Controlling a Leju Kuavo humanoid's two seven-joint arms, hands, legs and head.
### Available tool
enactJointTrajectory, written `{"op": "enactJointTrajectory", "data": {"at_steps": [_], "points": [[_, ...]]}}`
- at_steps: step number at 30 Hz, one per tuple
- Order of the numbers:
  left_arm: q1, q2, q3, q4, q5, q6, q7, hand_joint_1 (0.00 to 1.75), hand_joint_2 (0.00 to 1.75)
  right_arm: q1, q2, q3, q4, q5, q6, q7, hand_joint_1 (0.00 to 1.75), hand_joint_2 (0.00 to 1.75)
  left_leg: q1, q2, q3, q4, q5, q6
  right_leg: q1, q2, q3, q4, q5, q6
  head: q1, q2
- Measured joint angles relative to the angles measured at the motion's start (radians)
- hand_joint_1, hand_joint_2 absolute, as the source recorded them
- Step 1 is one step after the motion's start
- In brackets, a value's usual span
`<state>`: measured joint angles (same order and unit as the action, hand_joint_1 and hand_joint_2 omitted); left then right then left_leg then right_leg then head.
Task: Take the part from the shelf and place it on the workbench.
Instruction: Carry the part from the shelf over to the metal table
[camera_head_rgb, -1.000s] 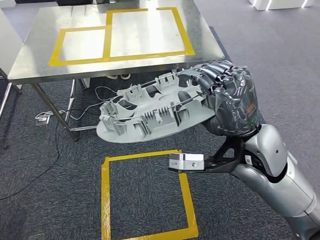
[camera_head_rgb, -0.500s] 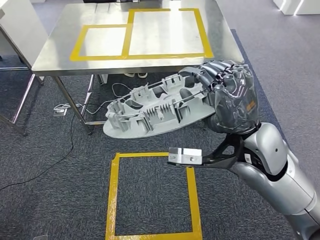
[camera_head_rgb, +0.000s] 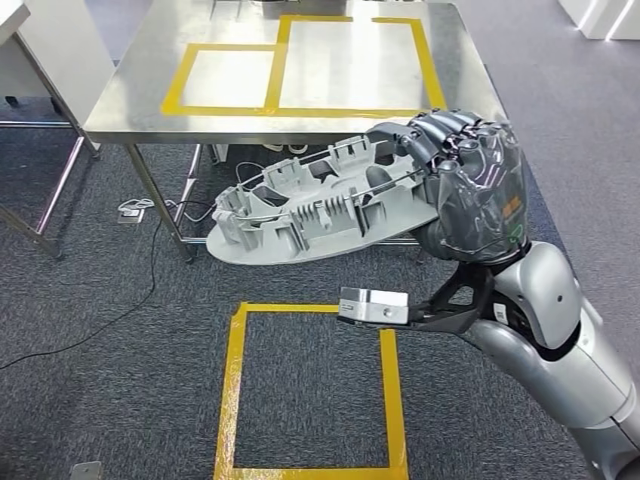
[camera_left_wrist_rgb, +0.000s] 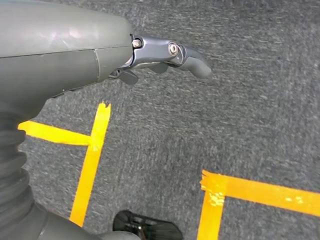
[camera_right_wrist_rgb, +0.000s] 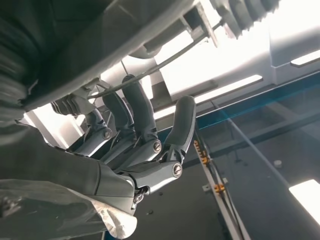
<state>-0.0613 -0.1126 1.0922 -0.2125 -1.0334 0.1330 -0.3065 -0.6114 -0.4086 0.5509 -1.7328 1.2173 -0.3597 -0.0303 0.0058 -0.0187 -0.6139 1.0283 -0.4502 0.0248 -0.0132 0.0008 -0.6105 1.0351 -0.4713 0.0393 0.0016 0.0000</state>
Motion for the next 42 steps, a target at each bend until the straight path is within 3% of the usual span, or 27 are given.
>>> {"op": "enactJointTrajectory", "data": {"at_steps": [4, 8, 12, 15, 16, 20, 22, 25, 26, 27, 28, 30, 31, 32, 35, 36, 38, 39, 40, 42], "points": [[0.003, 0.003, -0.003, 0.000, -0.003, -0.013, -0.007, 0.00, 1.75, -0.004, 0.000, -0.002, 0.000, 0.000, -0.001, 0.001, 1.75, 1.75, -0.001, 0.000, -0.004, 0.006, -0.007, -0.019, -0.001, 0.001, 0.016, -0.021, -0.003, -0.018, -0.001, 0.000], [0.002, 0.005, -0.005, 0.000, -0.005, -0.014, -0.012, 0.00, 1.75, -0.009, 0.000, -0.006, 0.000, 0.000, 0.001, 0.001, 1.75, 1.75, 0.003, 0.006, -0.062, 0.142, -0.080, -0.037, -0.007, -0.004, 0.028, -0.026, -0.008, -0.033, -0.006, 0.000], [0.003, 0.006, -0.005, 0.000, -0.007, -0.014, -0.012, 0.00, 1.75, -0.009, 0.000, -0.006, 0.000, 0.000, 0.002, 0.001, 1.75, 1.75, 0.004, 0.006, -0.100, 0.216, -0.107, -0.040, -0.006, -0.005, 0.030, -0.026, -0.010, -0.035, -0.006, 0.000], [0.006, 0.008, -0.005, 0.000, -0.013, -0.014, -0.012, 0.00, 1.75, -0.010, 0.000, -0.006, 0.000, 0.000, 0.005, 0.001, 1.75, 1.75, 0.002, 0.010, -0.060, 0.120, -0.024, -0.034, -0.005, -0.005, 0.059, -0.026, -0.033, -0.024, -0.006, 0.000], [0.005, 0.008, -0.005, 0.000, -0.015, -0.014, -0.012, 0.00, 1.75, -0.011, 0.000, -0.006, 0.000, 0.000, 0.006, 0.001, 1.75, 1.75, 0.000, 0.012, -0.023, 0.043, 0.009, -0.027, -0.003, -0.005, 0.067, -0.027, -0.040, -0.018, -0.006, 0.000], [0.007, 0.008, -0.009, 0.000, -0.017, -0.014, -0.012, 0.00, 1.75, -0.015, 0.000, -0.006, -0.001, 0.000, 0.011, 0.000, 1.75, 1.75, -0.001, 0.013, 0.001, 0.002, -0.008, -0.002, 0.000, -0.005, 0.072, -0.024, -0.043, 0.003, -0.005, 0.000], [0.008, 0.008, -0.012, 0.000, -0.018, -0.014, -0.012, 0.00, 1.75, -0.017, 0.000, -0.007, -0.001, 0.000, 0.012, 0.000, 1.75, 1.75, 0.002, 0.010, 0.017, -0.003, -0.014, 0.011, 0.000, -0.004, 0.045, 0.028, -0.065, 0.009, -0.002, 0.000], [0.008, 0.007, -0.016, 0.000, -0.021, -0.014, -0.012, 0.00, 1.75, -0.015, 0.000, -0.006, -0.001, -0.001, 0.013, 0.000, 1.75, 1.75, 0.000, 0.008, 0.032, -0.005, -0.028, 0.023, 0.001, -0.003, -0.077, 0.217, -0.130, 0.013, 0.004, 0.000], [0.009, 0.007, -0.017, 0.000, -0.022, -0.014, -0.012, 0.00, 1.75, -0.013, 0.000, -0.006, -0.001, -0.001, 0.013, 0.000, 1.75, 1.75, -0.002, 0.008, 0.038, -0.005, -0.034, 0.025, 0.001, -0.003, -0.114, 0.260, -0.136, 0.013, 0.005, 0.000], [0.010, 0.008, -0.018, 0.000, -0.022, -0.014, -0.012, 0.00, 1.75, -0.012, 0.000, -0.006, -0.001, 0.000, 0.014, 0.000, 1.75, 1.75, -0.005, 0.007, 0.047, -0.005, -0.042, 0.025, 0.002, -0.003, -0.135, 0.269, -0.120, 0.010, 0.006, 0.000], [0.011, 0.008, -0.018, 0.000, -0.023, -0.014, -0.012, 0.00, 1.75, -0.012, 0.000, -0.006, -0.001, 0.000, 0.014, 0.000, 1.75, 1.75, -0.008, 0.006, 0.059, -0.005, -0.051, 0.025, 0.003, -0.002, -0.134, 0.235, -0.083, 0.005, 0.006, 0.000], [0.011, 0.006, -0.019, 0.000, -0.024, -0.014, -0.012, 0.00, 1.75, -0.011, -0.001, -0.006, -0.001, -0.001, 0.015, 0.000, 1.75, 1.75, -0.012, 0.004, 0.085, -0.006, -0.071, 0.024, 0.009, -0.002, -0.096, 0.105, 0.015, -0.012, 0.006, 0.000], [0.011, 0.005, -0.019, 0.000, -0.024, -0.013, -0.012, 0.00, 1.75, -0.011, -0.001, -0.006, -0.001, -0.001, 0.015, 0.000, 1.75, 1.75, -0.012, 0.003, 0.094, -0.007, -0.080, 0.021, 0.013, -0.002, -0.080, 0.046, 0.041, -0.019, 0.003, 0.000], [0.010, 0.004, -0.019, 0.000, -0.025, -0.012, -0.012, 0.00, 1.75, -0.011, -0.001, -0.006, -0.001, -0.001, 0.015, 0.001, 1.75, 1.75, -0.012, 0.004, 0.099, -0.009, -0.087, 0.017, 0.017, -0.002, -0.066, 0.010, 0.053, -0.025, 0.002, 0.000], [0.008, 0.003, -0.019, 0.000, -0.029, -0.010, -0.010, 0.00, 1.75, -0.011, -0.001, -0.007, -0.002, -0.001, 0.015, 0.002, 1.75, 1.75, -0.012, 0.007, 0.107, -0.005, -0.088, 0.000, 0.017, -0.003, -0.036, -0.028, 0.045, -0.030, 0.004, 0.000], [0.007, 0.002, -0.020, 0.000, -0.030, -0.010, -0.010, 0.00, 1.75, -0.011, -0.002, -0.008, -0.002, 0.000, 0.015, 0.002, 1.75, 1.75, -0.013, 0.007, 0.099, 0.021, -0.077, -0.005, 0.013, -0.004, -0.022, -0.037, 0.042, -0.032, 0.003, 0.000], [0.006, 0.002, -0.020, 0.000, -0.031, -0.010, -0.010, 0.00, 1.75, -0.009, -0.003, -0.007, -0.002, 0.000, 0.015, 0.003, 1.75, 1.75, -0.011, 0.008, 0.037, 0.131, -0.063, -0.017, 0.003, -0.007, 0.008, -0.049, 0.030, -0.035, 0.000, 0.000], [0.006, 0.003, -0.021, 0.000, -0.032, -0.009, -0.010, 0.00, 1.75, -0.007, -0.004, -0.006, -0.002, 0.000, 0.015, 0.004, 1.75, 1.75, -0.008, 0.009, -0.006, 0.195, -0.076, -0.024, 0.002, -0.007, 0.021, -0.050, 0.021, -0.036, -0.003, 0.000], [0.007, 0.005, -0.021, 0.000, -0.032, -0.009, -0.010, 0.00, 1.75, -0.005, -0.004, -0.005, -0.002, 0.000, 0.015, 0.004, 1.75, 1.75, -0.005, 0.009, -0.047, 0.246, -0.107, -0.030, 0.000, -0.007, 0.032, -0.051, 0.011, -0.037, -0.003, 0.000], [0.010, 0.007, -0.021, 0.000, -0.033, -0.009, -0.010, 0.00, 1.75, -0.001, -0.004, -0.004, -0.002, 0.000, 0.015, 0.004, 1.75, 1.75, 0.002, 0.010, -0.098, 0.277, -0.169, -0.038, -0.003, -0.005, 0.058, -0.051, -0.010, -0.036, -0.003, 0.000]]}}
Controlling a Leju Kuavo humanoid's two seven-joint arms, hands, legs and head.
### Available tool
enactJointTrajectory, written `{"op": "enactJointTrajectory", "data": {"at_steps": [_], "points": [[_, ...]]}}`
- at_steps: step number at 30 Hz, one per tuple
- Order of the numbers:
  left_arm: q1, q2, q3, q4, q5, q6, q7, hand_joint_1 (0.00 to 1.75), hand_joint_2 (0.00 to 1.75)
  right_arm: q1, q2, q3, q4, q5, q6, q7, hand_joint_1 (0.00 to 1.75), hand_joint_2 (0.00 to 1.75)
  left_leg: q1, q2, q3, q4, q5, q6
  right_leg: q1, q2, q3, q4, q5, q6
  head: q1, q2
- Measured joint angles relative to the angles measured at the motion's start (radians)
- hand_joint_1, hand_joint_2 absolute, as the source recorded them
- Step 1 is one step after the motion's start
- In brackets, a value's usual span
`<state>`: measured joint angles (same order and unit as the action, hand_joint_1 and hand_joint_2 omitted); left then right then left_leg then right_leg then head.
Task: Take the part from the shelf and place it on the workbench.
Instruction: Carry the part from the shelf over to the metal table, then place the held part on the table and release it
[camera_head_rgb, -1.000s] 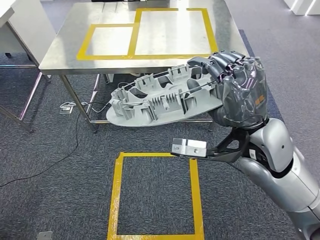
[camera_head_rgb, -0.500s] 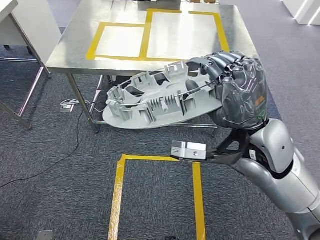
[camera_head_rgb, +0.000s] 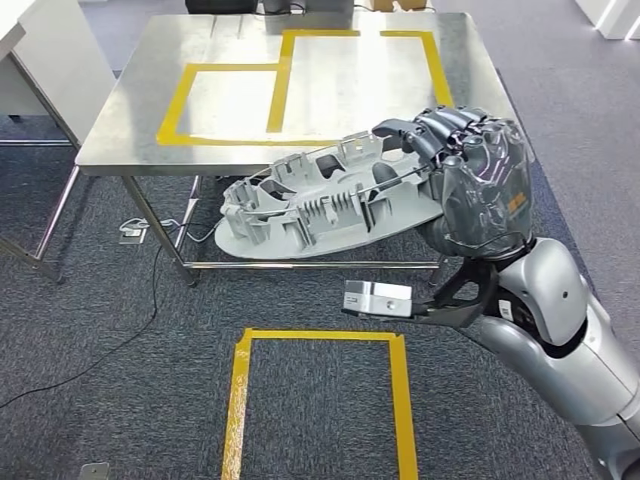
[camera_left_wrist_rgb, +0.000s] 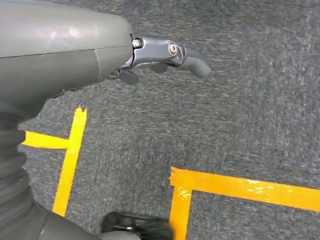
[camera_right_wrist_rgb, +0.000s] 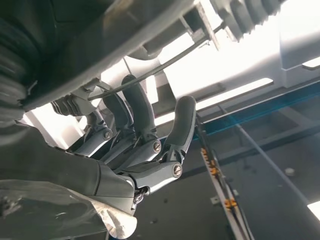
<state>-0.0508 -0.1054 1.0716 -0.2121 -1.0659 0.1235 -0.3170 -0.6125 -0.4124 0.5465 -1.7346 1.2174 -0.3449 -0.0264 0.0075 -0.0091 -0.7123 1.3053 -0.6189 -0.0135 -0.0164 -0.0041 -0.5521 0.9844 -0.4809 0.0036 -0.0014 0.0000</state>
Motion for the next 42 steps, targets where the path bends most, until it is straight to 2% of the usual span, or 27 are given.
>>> {"op": "enactJointTrajectory", "data": {"at_steps": [1, 2, 4, 5, 6, 8, 10, 12, 14, 15, 16, 17, 19, 21, 24, 26, 28, 29, 30, 31, 32, 33, 35, 36, 37, 40, 42], "points": [[0.001, 0.000, 0.000, 0.000, 0.000, 0.000, 0.000, 0.00, 1.75, 0.001, 0.000, 0.001, 0.000, 0.000, 0.000, 0.000, 1.75, 1.75, 0.002, 0.000, -0.007, -0.022, -0.002, -0.002, -0.002, 0.001, 0.016, 0.000, -0.012, 0.002, 0.000, 0.000], [0.001, 0.001, 0.000, 0.000, -0.001, 0.000, 0.000, 0.00, 1.75, 0.002, 0.000, 0.001, 0.000, 0.000, 0.000, 0.000, 1.75, 1.75, 0.004, 0.001, -0.002, -0.069, 0.027, -0.004, -0.004, 0.001, 0.033, 0.000, -0.024, 0.005, 0.000, 0.000], [0.004, 0.001, 0.000, 0.000, -0.001, 0.000, 0.000, 0.00, 1.75, 0.003, 0.000, 0.002, 0.000, 0.000, 0.000, 0.000, 1.75, 1.75, 0.006, 0.006, 0.016, -0.194, 0.143, -0.003, -0.006, 0.001, 0.058, 0.003, -0.052, 0.017, -0.001, 0.000], [0.005, 0.001, 0.000, 0.000, -0.001, 0.000, 0.000, 0.00, 1.75, 0.002, 0.000, 0.003, 0.000, 0.000, 0.000, 0.000, 1.75, 1.75, 0.006, 0.008, 0.023, -0.239, 0.188, 0.002, -0.006, 0.002, 0.066, 0.005, -0.065, 0.025, -0.001, 0.000], [0.006, 0.001, 0.000, 0.000, -0.001, 0.000, 0.001, 0.00, 1.75, 0.002, 0.000, 0.003, 0.000, 0.000, 0.000, 0.000, 1.75, 1.75, 0.005, 0.009, 0.025, -0.264, 0.215, 0.009, -0.005, 0.004, 0.071, 0.006, -0.074, 0.033, -0.001, 0.000], [0.005, 0.001, 0.000, 0.000, -0.001, 0.000, 0.001, 0.00, 1.75, 0.001, 0.000, 0.003, 0.000, 0.000, 0.000, 0.000, 1.75, 1.75, 0.003, 0.006, 0.031, -0.268, 0.211, 0.028, -0.004, 0.005, 0.080, 0.009, -0.079, 0.047, 0.003, 0.000], [0.004, 0.001, 0.000, 0.000, -0.002, 0.000, 0.002, 0.00, 1.75, 0.000, 0.000, 0.002, -0.001, 0.000, 0.000, 0.000, 1.75, 1.75, 0.003, 0.003, 0.047, -0.270, 0.202, 0.045, -0.006, 0.005, 0.061, 0.051, -0.080, 0.055, 0.008, 0.000], [0.002, 0.001, 0.000, 0.000, -0.002, 0.000, 0.002, 0.00, 1.75, 0.001, 0.000, 0.002, -0.001, 0.000, 0.000, 0.000, 1.75, 1.75, 0.003, 0.001, 0.063, -0.271, 0.187, 0.057, -0.005, 0.004, -0.007, 0.160, -0.109, 0.059, 0.011, 0.000], [0.002, 0.001, 0.000, 0.000, -0.003, 0.000, 0.002, 0.00, 1.75, 0.002, 0.000, 0.002, 0.000, 0.000, 0.000, 0.001, 1.75, 1.75, -0.002, -0.001, 0.079, -0.271, 0.169, 0.062, -0.003, 0.004, -0.094, 0.269, -0.163, 0.058, 0.012, 0.000], [0.003, 0.002, 0.000, 0.000, -0.004, 0.000, 0.002, 0.00, 1.75, 0.004, 0.000, 0.002, 0.000, 0.000, 0.000, 0.001, 1.75, 1.75, -0.005, -0.003, 0.090, -0.271, 0.158, 0.064, -0.002, 0.004, -0.125, 0.291, -0.179, 0.055, 0.013, 0.000], [0.003, 0.002, 0.000, 0.000, -0.005, 0.000, 0.002, 0.00, 1.75, 0.005, 0.000, 0.002, 0.000, 0.000, 0.000, 0.001, 1.75, 1.75, -0.009, -0.005, 0.105, -0.271, 0.147, 0.065, 0.000, 0.004, -0.141, 0.281, -0.176, 0.049, 0.013, 0.000], [0.004, 0.002, 0.000, 0.000, -0.007, 0.000, 0.002, 0.00, 1.75, 0.006, -0.001, 0.002, 0.000, 0.000, 0.000, 0.001, 1.75, 1.75, -0.013, -0.006, 0.121, -0.271, 0.135, 0.066, 0.004, 0.005, -0.142, 0.241, -0.148, 0.042, 0.013, 0.000], [0.004, -0.001, 0.000, 0.000, -0.010, 0.000, 0.002, 0.00, 1.75, 0.009, -0.002, 0.002, 0.001, 0.000, 0.000, 0.001, 1.75, 1.75, -0.018, -0.008, 0.152, -0.271, 0.111, 0.065, 0.016, 0.006, -0.127, 0.124, -0.039, 0.019, 0.009, 0.000], [0.002, -0.004, 0.000, 0.000, -0.012, 0.000, 0.002, 0.00, 1.75, 0.009, -0.002, 0.003, 0.001, 0.000, 0.001, 0.001, 1.75, 1.75, -0.018, -0.008, 0.168, -0.278, 0.095, 0.059, 0.027, 0.009, -0.113, 0.048, 0.037, 0.003, 0.004, 0.000], [0.000, -0.004, 0.000, 0.000, -0.013, -0.001, 0.005, 0.00, 1.75, 0.006, -0.003, 0.001, 0.002, 0.000, 0.002, 0.003, 1.75, 1.75, -0.015, -0.007, 0.183, -0.286, 0.091, 0.043, 0.030, 0.012, -0.080, 0.014, 0.040, -0.003, 0.003, 0.000], [-0.004, -0.006, -0.001, 0.000, -0.014, -0.001, 0.004, 0.00, 1.75, 0.006, -0.004, 0.000, 0.002, 0.000, 0.003, 0.004, 1.75, 1.75, -0.016, -0.006, 0.169, -0.239, 0.091, 0.032, 0.021, 0.009, -0.047, -0.006, 0.032, -0.008, 0.001, 0.000], [-0.005, -0.006, -0.001, 0.000, -0.014, -0.001, 0.003, 0.00, 1.75, 0.007, -0.005, 0.000, 0.002, 0.000, 0.004, 0.004, 1.75, 1.75, -0.011, -0.003, 0.101, -0.122, 0.065, 0.019, 0.015, 0.006, -0.018, -0.014, 0.017, -0.011, -0.003, 0.000], [-0.004, -0.004, -0.001, 0.000, -0.014, -0.001, 0.003, 0.00, 1.75, 0.008, -0.005, 0.001, 0.003, 0.000, 0.005, 0.004, 1.75, 1.75, -0.006, -0.003, 0.060, -0.064, 0.039, 0.013, 0.013, 0.006, -0.006, -0.015, 0.007, -0.011, -0.004, 0.000], [-0.002, -0.003, -0.001, 0.000, -0.014, -0.001, 0.003, 0.00, 1.75, 0.009, -0.005, 0.002, 0.003, 0.000, 0.006, 0.004, 1.75, 1.75, -0.002, -0.003, 0.027, -0.026, 0.015, 0.007, 0.011, 0.006, 0.008, -0.015, -0.004, -0.011, -0.004, 0.000], [-0.001, -0.003, -0.001, 0.000, -0.014, -0.001, 0.003, 0.00, 1.75, 0.009, -0.005, 0.003, 0.004, 0.000, 0.007, 0.004, 1.75, 1.75, 0.001, -0.002, 0.006, -0.017, 0.004, 0.003, 0.008, 0.007, 0.023, -0.015, -0.016, -0.009, -0.004, 0.000], [0.000, -0.002, -0.001, 0.000, -0.015, -0.001, 0.003, 0.00, 1.75, 0.009, -0.005, 0.004, 0.004, 0.000, 0.008, 0.003, 1.75, 1.75, 0.005, -0.001, 0.000, -0.041, 0.017, -0.001, 0.005, 0.007, 0.041, -0.015, -0.029, -0.006, -0.004, 0.000], [0.000, -0.002, -0.001, 0.000, -0.015, -0.001, 0.003, 0.00, 1.75, 0.009, -0.005, 0.006, 0.005, 0.000, 0.010, 0.003, 1.75, 1.75, 0.007, 0.000, 0.005, -0.093, 0.055, -0.004, 0.003, 0.007, 0.059, -0.015, -0.043, -0.001, -0.004, 0.000], [0.002, -0.001, -0.001, 0.000, -0.015, -0.002, 0.003, 0.00, 1.75, 0.010, -0.005, 0.008, 0.007, 0.000, 0.012, 0.003, 1.75, 1.75, 0.011, 0.005, 0.020, -0.216, 0.168, -0.005, 0.000, 0.008, 0.086, -0.013, -0.072, 0.013, -0.006, 0.000], [0.004, 0.000, -0.001, 0.000, -0.015, -0.002, 0.004, 0.00, 1.75, 0.009, -0.005, 0.009, 0.008, 0.000, 0.013, 0.003, 1.75, 1.75, 0.009, 0.006, 0.025, -0.254, 0.204, -0.001, 0.000, 0.009, 0.092, -0.013, -0.085, 0.021, -0.005, 0.000], [0.005, 0.000, -0.001, 0.000, -0.015, -0.003, 0.004, 0.00, 1.75, 0.008, -0.005, 0.010, 0.009, 0.000, 0.014, 0.003, 1.75, 1.75, 0.007, 0.006, 0.026, -0.272, 0.220, 0.006, 0.000, 0.011, 0.098, -0.013, -0.091, 0.029, -0.005, 0.000], [0.003, -0.001, -0.001, 0.000, -0.017, -0.004, 0.004, 0.00, 1.75, 0.004, -0.005, 0.008, 0.010, 0.000, 0.015, 0.003, 1.75, 1.75, 0.006, 0.003, 0.047, -0.280, 0.202, 0.034, -0.003, 0.010, 0.108, -0.004, -0.094, 0.047, -0.002, 0.000], [0.000, -0.001, -0.001, 0.000, -0.019, -0.004, 0.003, 0.00, 1.75, 0.001, -0.006, 0.006, 0.010, -0.001, 0.015, 0.003, 1.75, 1.75, 0.008, 0.000, 0.072, -0.288, 0.191, 0.049, -0.004, 0.008, 0.064, 0.076, -0.111, 0.051, 0.001, 0.000]]}}
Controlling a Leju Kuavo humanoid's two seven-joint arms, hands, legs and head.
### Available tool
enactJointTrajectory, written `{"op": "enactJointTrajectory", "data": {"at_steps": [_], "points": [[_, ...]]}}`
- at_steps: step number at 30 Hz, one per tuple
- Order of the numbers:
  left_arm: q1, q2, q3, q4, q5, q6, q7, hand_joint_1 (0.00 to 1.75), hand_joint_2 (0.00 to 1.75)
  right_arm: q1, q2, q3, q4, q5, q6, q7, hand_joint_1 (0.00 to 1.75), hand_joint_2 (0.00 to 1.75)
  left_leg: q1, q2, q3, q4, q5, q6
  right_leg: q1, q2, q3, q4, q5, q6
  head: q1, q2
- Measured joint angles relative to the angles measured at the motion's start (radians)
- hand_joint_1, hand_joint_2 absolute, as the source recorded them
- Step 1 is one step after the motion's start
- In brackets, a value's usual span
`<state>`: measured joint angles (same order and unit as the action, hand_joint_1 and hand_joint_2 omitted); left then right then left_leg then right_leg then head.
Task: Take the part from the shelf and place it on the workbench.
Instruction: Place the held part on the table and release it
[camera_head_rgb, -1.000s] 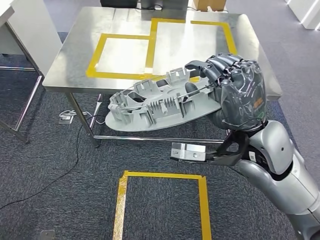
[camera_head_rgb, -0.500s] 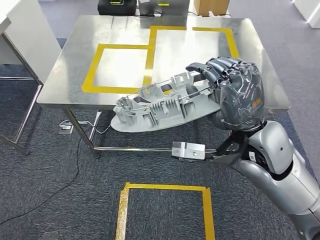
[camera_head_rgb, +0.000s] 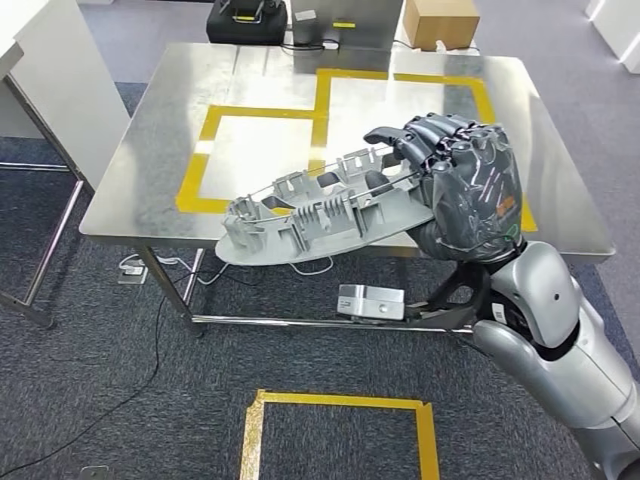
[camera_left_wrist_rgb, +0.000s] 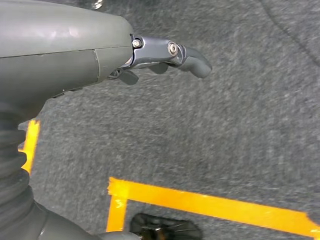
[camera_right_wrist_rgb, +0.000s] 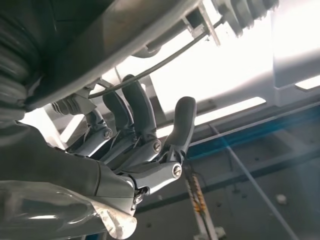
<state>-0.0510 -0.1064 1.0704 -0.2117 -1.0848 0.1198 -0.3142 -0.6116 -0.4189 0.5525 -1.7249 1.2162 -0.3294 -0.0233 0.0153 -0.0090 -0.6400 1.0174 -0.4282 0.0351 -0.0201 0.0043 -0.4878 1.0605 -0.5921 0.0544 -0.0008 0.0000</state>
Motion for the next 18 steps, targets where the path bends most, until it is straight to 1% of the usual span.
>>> {"op": "enactJointTrajectory", "data": {"at_steps": [1, 2, 3, 4, 5, 6, 7, 8, 9, 10, 11, 12, 13, 14, 15, 16, 17, 18], "points": [[-0.001, 0.000, 0.000, 0.000, -0.001, 0.000, 0.000, 0.00, 1.75, 0.000, -0.001, 0.000, 0.000, 0.000, 0.000, 0.000, 1.75, 1.75, -0.001, -0.001, 0.009, -0.002, -0.008, 0.004, 0.000, -0.001, -0.039, 0.065, -0.020, 0.001, 0.001, 0.000], [-0.002, 0.001, 0.000, 0.000, -0.002, 0.000, 0.000, 0.00, 1.75, 0.001, -0.002, 0.000, 0.000, 0.000, 0.000, 0.000, 1.75, 1.75, -0.002, -0.001, 0.017, -0.002, -0.016, 0.007, 0.000, -0.001, -0.087, 0.129, -0.047, 0.002, 0.002, 0.000], [-0.001, 0.001, 0.000, 0.000, -0.002, 0.000, 0.000, 0.00, 1.75, 0.003, -0.003, 0.000, 0.000, -0.001, 0.001, 0.000, 1.75, 1.75, -0.004, -0.002, 0.026, -0.002, -0.025, 0.008, 0.000, -0.001, -0.130, 0.176, -0.069, 0.003, 0.003, 0.000], [0.000, 0.000, 0.000, 0.000, -0.002, 0.000, 0.000, 0.00, 1.75, 0.006, -0.004, 0.000, 0.000, -0.001, 0.001, 0.001, 1.75, 1.75, -0.005, -0.003, 0.037, -0.002, -0.035, 0.008, 0.001, -0.001, -0.162, 0.196, -0.076, 0.003, 0.003, 0.000], [0.001, 0.000, 0.000, 0.000, -0.002, 0.000, 0.000, 0.00, 1.75, 0.009, -0.004, 0.000, 0.000, -0.002, 0.002, 0.001, 1.75, 1.75, -0.007, -0.004, 0.051, -0.002, -0.046, 0.008, 0.002, -0.001, -0.177, 0.182, -0.060, 0.001, 0.003, 0.000], [0.001, 0.000, 0.000, 0.000, -0.003, 0.000, 0.000, 0.00, 1.75, 0.012, -0.006, 0.000, 0.000, -0.002, 0.002, 0.002, 1.75, 1.75, -0.009, -0.005, 0.067, -0.002, -0.057, 0.008, 0.004, -0.001, -0.178, 0.138, -0.020, -0.004, 0.004, 0.000], [0.001, -0.001, 0.000, 0.000, -0.004, 0.000, 0.000, 0.00, 1.75, 0.015, -0.008, 0.000, 0.000, -0.002, 0.003, 0.002, 1.75, 1.75, -0.011, -0.006, 0.084, -0.003, -0.068, 0.007, 0.007, -0.001, -0.170, 0.074, 0.040, -0.013, 0.005, 0.000], [0.001, -0.003, 0.000, 0.000, -0.004, 0.000, 0.001, 0.00, 1.75, 0.018, -0.010, 0.000, 0.001, -0.002, 0.005, 0.002, 1.75, 1.75, -0.013, -0.007, 0.099, -0.003, -0.077, 0.005, 0.012, -0.001, -0.162, 0.020, 0.091, -0.022, 0.003, 0.000], [0.000, -0.004, 0.000, 0.000, -0.005, 0.001, 0.001, 0.00, 1.75, 0.019, -0.011, 0.000, 0.002, -0.002, 0.009, 0.002, 1.75, 1.75, -0.014, -0.008, 0.107, -0.004, -0.085, 0.001, 0.017, -0.001, -0.153, -0.021, 0.121, -0.031, 0.001, 0.000], [-0.001, -0.006, 0.000, 0.000, -0.006, 0.003, 0.003, 0.00, 1.75, 0.019, -0.012, 0.000, 0.003, -0.002, 0.013, 0.003, 1.75, 1.75, -0.014, -0.008, 0.115, -0.004, -0.091, -0.005, 0.021, -0.002, -0.147, -0.043, 0.140, -0.038, -0.002, 0.000], [-0.001, -0.007, 0.001, 0.000, -0.008, 0.005, 0.006, 0.00, 1.75, 0.019, -0.012, 0.000, 0.005, -0.003, 0.019, 0.004, 1.75, 1.75, -0.014, -0.007, 0.119, -0.003, -0.093, -0.012, 0.024, -0.002, -0.143, -0.049, 0.137, -0.043, -0.004, 0.000], [-0.002, -0.007, 0.001, 0.000, -0.010, 0.008, 0.009, 0.00, 1.75, 0.017, -0.012, 0.000, 0.007, -0.004, 0.027, 0.006, 1.75, 1.75, -0.014, -0.007, 0.123, -0.002, -0.094, -0.018, 0.023, -0.003, -0.132, -0.057, 0.138, -0.047, -0.004, 0.000], [-0.003, -0.008, 0.001, 0.000, -0.012, 0.010, 0.012, 0.00, 1.75, 0.016, -0.012, 0.000, 0.010, -0.005, 0.033, 0.009, 1.75, 1.75, -0.014, -0.006, 0.128, 0.003, -0.098, -0.023, 0.021, -0.004, -0.124, -0.064, 0.146, -0.050, -0.004, 0.000], [-0.005, -0.008, 0.000, 0.000, -0.015, 0.013, 0.014, 0.00, 1.75, 0.014, -0.012, 0.000, 0.013, -0.006, 0.039, 0.010, 1.75, 1.75, -0.014, -0.005, 0.124, 0.019, -0.107, -0.028, 0.018, -0.005, -0.113, -0.072, 0.146, -0.053, -0.005, 0.000], [-0.008, -0.009, 0.000, 0.000, -0.016, 0.016, 0.017, 0.00, 1.75, 0.012, -0.012, 0.000, 0.016, -0.007, 0.044, 0.012, 1.75, 1.75, -0.013, -0.004, 0.109, 0.051, -0.125, -0.033, 0.014, -0.006, -0.103, -0.077, 0.147, -0.054, -0.007, 0.000], [-0.009, -0.009, 0.000, 0.000, -0.017, 0.017, 0.019, 0.00, 1.75, 0.011, -0.012, 0.001, 0.020, -0.007, 0.048, 0.012, 1.75, 1.75, -0.011, -0.003, 0.082, 0.103, -0.150, -0.038, 0.014, -0.008, -0.097, -0.080, 0.145, -0.056, -0.008, 0.000], [-0.010, -0.009, 0.000, 0.000, -0.018, 0.019, 0.020, 0.00, 1.75, 0.011, -0.012, 0.001, 0.024, -0.008, 0.050, 0.012, 1.75, 1.75, -0.009, -0.003, 0.045, 0.167, -0.176, -0.044, 0.013, -0.008, -0.095, -0.081, 0.142, -0.057, -0.009, 0.000], [-0.010, -0.008, 0.000, 0.000, -0.018, 0.020, 0.021, 0.00, 1.75, 0.010, -0.011, 0.002, 0.029, -0.009, 0.054, 0.013, 1.75, 1.75, -0.007, -0.003, 0.007, 0.226, -0.196, -0.048, 0.014, -0.008, -0.093, -0.080, 0.139, -0.059, -0.009, 0.000]]}}
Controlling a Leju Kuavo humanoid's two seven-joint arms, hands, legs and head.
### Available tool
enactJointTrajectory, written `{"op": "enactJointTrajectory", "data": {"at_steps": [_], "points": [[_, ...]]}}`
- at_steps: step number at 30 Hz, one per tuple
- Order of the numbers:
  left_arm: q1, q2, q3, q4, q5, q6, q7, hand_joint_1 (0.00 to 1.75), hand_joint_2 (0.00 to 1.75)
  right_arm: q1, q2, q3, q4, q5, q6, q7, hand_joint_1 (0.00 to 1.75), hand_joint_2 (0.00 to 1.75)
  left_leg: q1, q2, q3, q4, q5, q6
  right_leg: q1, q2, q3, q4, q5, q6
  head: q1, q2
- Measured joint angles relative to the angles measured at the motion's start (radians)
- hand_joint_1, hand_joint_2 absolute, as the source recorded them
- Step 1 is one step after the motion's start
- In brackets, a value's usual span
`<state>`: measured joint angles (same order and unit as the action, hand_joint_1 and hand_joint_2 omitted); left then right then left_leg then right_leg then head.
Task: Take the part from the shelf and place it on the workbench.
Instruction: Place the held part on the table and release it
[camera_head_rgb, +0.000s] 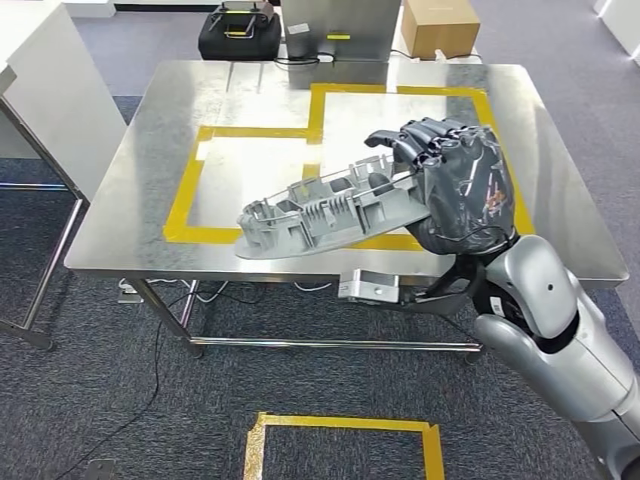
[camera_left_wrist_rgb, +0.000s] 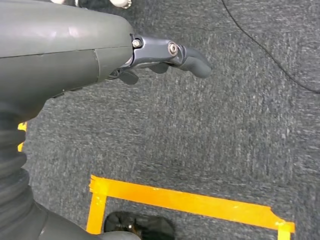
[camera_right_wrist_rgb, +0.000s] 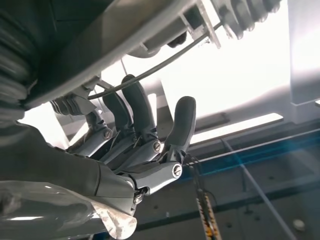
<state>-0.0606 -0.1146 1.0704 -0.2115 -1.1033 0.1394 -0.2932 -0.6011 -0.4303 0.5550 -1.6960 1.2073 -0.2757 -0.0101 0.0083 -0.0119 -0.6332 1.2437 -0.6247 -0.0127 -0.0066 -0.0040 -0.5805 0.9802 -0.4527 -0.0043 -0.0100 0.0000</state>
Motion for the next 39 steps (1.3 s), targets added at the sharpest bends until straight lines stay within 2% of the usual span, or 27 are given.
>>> {"op": "enactJointTrajectory", "data": {"at_steps": [1, 2, 3, 5, 6, 7, 8, 10, 12, 14, 16, 17, 18, 19, 21, 22, 23, 26, 28, 29, 31, 32, 33, 34, 35, 37, 39], "points": [[0.001, 0.000, 0.000, 0.000, -0.001, 0.001, 0.001, 0.00, 1.75, 0.000, 0.000, 0.002, 0.005, -0.001, 0.005, 0.002, 1.75, 1.75, 0.001, 0.000, -0.029, 0.036, -0.006, -0.003, 0.000, 0.001, 0.002, 0.000, -0.003, 0.000, 0.000, 0.000], [0.002, 0.001, 0.000, 0.000, -0.002, 0.001, 0.000, 0.00, 1.75, 0.000, 0.000, 0.004, 0.010, -0.003, 0.013, 0.005, 1.75, 1.75, 0.003, 0.000, -0.042, 0.037, 0.009, -0.006, 0.000, 0.001, 0.005, 0.001, -0.007, 0.000, 0.000, 0.000], [0.003, 0.001, 0.000, 0.000, -0.004, 0.002, 0.000, 0.00, 1.75, 0.000, 0.000, 0.006, 0.018, -0.005, 0.022, 0.009, 1.75, 1.75, 0.004, 0.001, -0.037, 0.001, 0.045, -0.007, -0.001, 0.002, 0.010, 0.002, -0.010, 0.002, 0.000, 0.000], [0.002, 0.002, 0.000, 0.000, -0.008, 0.002, 0.000, 0.00, 1.75, -0.003, 0.003, 0.010, 0.041, -0.008, 0.040, 0.015, 1.75, 1.75, 0.006, 0.002, 0.001, -0.127, 0.132, -0.008, -0.001, 0.002, 0.020, 0.006, -0.019, 0.008, 0.000, 0.000], [0.001, 0.002, 0.000, 0.000, -0.011, 0.002, -0.001, 0.00, 1.75, -0.005, 0.005, 0.012, 0.057, -0.009, 0.047, 0.017, 1.75, 1.75, 0.006, 0.003, 0.017, -0.181, 0.152, -0.005, -0.001, 0.002, 0.020, 0.009, -0.022, 0.012, 0.000, 0.000], [0.000, 0.002, 0.000, 0.000, -0.014, 0.002, -0.002, 0.00, 1.75, -0.008, 0.008, 0.014, 0.074, -0.009, 0.054, 0.020, 1.75, 1.75, 0.004, 0.003, 0.024, -0.212, 0.164, 0.002, 0.001, 0.003, 0.017, 0.011, -0.024, 0.018, 0.000, 0.000], [0.000, 0.002, -0.001, 0.000, -0.017, 0.001, -0.003, 0.00, 1.75, -0.010, 0.010, 0.015, 0.093, -0.009, 0.059, 0.023, 1.75, 1.75, 0.002, 0.003, 0.024, -0.220, 0.161, 0.010, 0.002, 0.003, 0.014, 0.012, -0.025, 0.023, 0.000, 0.000], [0.000, 0.001, -0.001, 0.000, -0.022, 0.001, -0.007, 0.00, 1.75, -0.012, 0.012, 0.015, 0.125, -0.009, 0.068, 0.029, 1.75, 1.75, 0.001, 0.003, 0.022, -0.225, 0.172, 0.026, 0.002, 0.002, 0.009, 0.012, -0.027, 0.035, 0.001, 0.000], [0.000, -0.001, -0.001, 0.000, -0.026, 0.000, -0.010, 0.00, 1.75, -0.013, 0.014, 0.016, 0.151, -0.009, 0.074, 0.032, 1.75, 1.75, 0.005, 0.003, 0.026, -0.231, 0.179, 0.037, 0.000, 0.002, 0.001, 0.024, -0.039, 0.044, 0.002, 0.000], [-0.002, -0.001, -0.003, 0.000, -0.029, -0.001, -0.014, 0.00, 1.75, -0.014, 0.016, 0.016, 0.181, -0.009, 0.083, 0.037, 1.75, 1.75, 0.007, 0.003, 0.027, -0.233, 0.182, 0.042, -0.003, 0.003, -0.037, 0.102, -0.084, 0.051, 0.006, 0.000], [-0.002, -0.001, -0.004, 0.000, -0.030, -0.004, -0.015, 0.00, 1.75, -0.010, 0.020, 0.017, 0.222, -0.006, 0.092, 0.044, 1.75, 1.75, 0.007, 0.002, 0.025, -0.233, 0.182, 0.045, -0.005, 0.003, -0.105, 0.242, -0.144, 0.057, 0.009, 0.000], [-0.001, 0.000, -0.004, 0.000, -0.032, -0.006, -0.015, 0.00, 1.75, -0.006, 0.023, 0.018, 0.243, -0.004, 0.094, 0.047, 1.75, 1.75, 0.007, 0.002, 0.025, -0.233, 0.181, 0.045, -0.006, 0.003, -0.133, 0.295, -0.158, 0.060, 0.010, 0.000], [-0.001, 0.000, -0.004, 0.000, -0.034, -0.009, -0.015, 0.00, 1.75, -0.004, 0.025, 0.018, 0.262, -0.002, 0.095, 0.049, 1.75, 1.75, 0.007, 0.002, 0.026, -0.232, 0.181, 0.045, -0.006, 0.003, -0.144, 0.312, -0.153, 0.061, 0.010, 0.000], [-0.001, 0.000, -0.005, 0.000, -0.036, -0.012, -0.016, 0.00, 1.75, -0.003, 0.028, 0.019, 0.281, 0.000, 0.096, 0.051, 1.75, 1.75, 0.007, 0.002, 0.026, -0.232, 0.180, 0.044, -0.006, 0.003, -0.134, 0.286, -0.128, 0.060, 0.010, 0.000], [-0.002, -0.001, -0.006, 0.000, -0.039, -0.016, -0.018, 0.00, 1.75, -0.004, 0.035, 0.019, 0.315, 0.004, 0.097, 0.054, 1.75, 1.75, 0.007, 0.002, 0.028, -0.231, 0.179, 0.040, -0.006, 0.002, -0.068, 0.143, -0.058, 0.056, 0.011, 0.000], [-0.003, -0.002, -0.007, 0.000, -0.040, -0.017, -0.020, 0.00, 1.75, -0.004, 0.039, 0.019, 0.330, 0.006, 0.097, 0.055, 1.75, 1.75, 0.005, 0.002, 0.027, -0.230, 0.178, 0.036, -0.006, 0.002, -0.034, 0.076, -0.036, 0.052, 0.011, 0.000], [-0.003, -0.002, -0.007, 0.000, -0.041, -0.017, -0.022, 0.00, 1.75, -0.005, 0.044, 0.019, 0.344, 0.007, 0.098, 0.057, 1.75, 1.75, 0.004, 0.001, 0.026, -0.229, 0.177, 0.031, -0.004, 0.003, -0.011, 0.034, -0.025, 0.048, 0.010, 0.000], [-0.002, -0.001, -0.007, 0.000, -0.042, -0.019, -0.026, 0.00, 1.75, -0.004, 0.056, 0.019, 0.381, 0.009, 0.101, 0.063, 1.75, 1.75, 0.003, 0.001, 0.025, -0.231, 0.179, 0.013, -0.001, 0.004, 0.001, 0.015, -0.022, 0.032, 0.010, 0.000], [-0.003, -0.001, -0.008, 0.000, -0.045, -0.020, -0.032, 0.00, 1.75, -0.004, 0.065, 0.019, 0.400, 0.013, 0.107, 0.067, 1.75, 1.75, 0.004, 0.002, 0.015, -0.205, 0.158, 0.004, -0.004, 0.002, 0.003, 0.011, -0.018, 0.018, 0.009, 0.000], [-0.003, -0.001, -0.009, 0.000, -0.046, -0.021, -0.035, 0.00, 1.75, -0.004, 0.070, 0.019, 0.410, 0.016, 0.111, 0.069, 1.75, 1.75, 0.004, 0.003, -0.003, -0.163, 0.131, 0.000, -0.005, 0.001, 0.004, 0.009, -0.016, 0.012, 0.009, 0.000], [-0.002, -0.003, -0.010, 0.000, -0.048, -0.021, -0.038, 0.00, 1.75, 0.000, 0.080, 0.021, 0.436, 0.025, 0.115, 0.075, 1.75, 1.75, 0.004, 0.004, -0.059, -0.030, 0.066, -0.004, -0.003, 0.000, 0.004, 0.009, -0.016, 0.006, 0.008, 0.000], [-0.002, -0.002, -0.010, 0.000, -0.048, -0.021, -0.039, 0.00, 1.75, 0.003, 0.085, 0.022, 0.451, 0.028, 0.118, 0.078, 1.75, 1.75, 0.004, 0.004, -0.084, 0.028, 0.045, -0.005, -0.002, 0.000, 0.004, 0.009, -0.016, 0.005, 0.008, 0.000], [-0.002, -0.002, -0.010, 0.000, -0.048, -0.021, -0.041, 0.00, 1.75, 0.006, 0.089, 0.025, 0.466, 0.031, 0.124, 0.081, 1.75, 1.75, 0.004, 0.004, -0.095, 0.055, 0.041, -0.004, 0.000, 0.000, 0.004, 0.009, -0.017, 0.005, 0.008, 0.000], [-0.002, -0.002, -0.010, 0.000, -0.049, -0.021, -0.043, 0.00, 1.75, 0.008, 0.093, 0.027, 0.481, 0.033, 0.133, 0.082, 1.75, 1.75, 0.004, 0.004, -0.090, 0.044, 0.057, -0.002, 0.001, 0.001, 0.005, 0.010, -0.017, 0.005, 0.008, 0.000], [-0.002, -0.002, -0.010, 0.000, -0.049, -0.022, -0.045, 0.00, 1.75, 0.007, 0.097, 0.030, 0.495, 0.036, 0.147, 0.083, 1.75, 1.75, 0.003, 0.004, -0.066, -0.006, 0.089, 0.002, 0.003, 0.002, 0.006, 0.011, -0.018, 0.005, 0.008, 0.000], [-0.003, -0.001, -0.011, 0.000, -0.049, -0.024, -0.049, 0.00, 1.75, 0.004, 0.101, 0.038, 0.519, 0.040, 0.175, 0.081, 1.75, 1.75, 0.001, 0.004, -0.001, -0.144, 0.149, 0.013, 0.007, 0.003, 0.007, 0.012, -0.020, 0.007, 0.008, 0.000], [-0.004, 0.000, -0.013, 0.000, -0.049, -0.031, -0.054, 0.00, 1.75, -0.001, 0.104, 0.046, 0.545, 0.040, 0.202, 0.074, 1.75, 1.75, -0.002, 0.004, 0.032, -0.219, 0.168, 0.021, 0.010, 0.004, 0.003, 0.014, -0.021, 0.014, 0.009, 0.000]]}}
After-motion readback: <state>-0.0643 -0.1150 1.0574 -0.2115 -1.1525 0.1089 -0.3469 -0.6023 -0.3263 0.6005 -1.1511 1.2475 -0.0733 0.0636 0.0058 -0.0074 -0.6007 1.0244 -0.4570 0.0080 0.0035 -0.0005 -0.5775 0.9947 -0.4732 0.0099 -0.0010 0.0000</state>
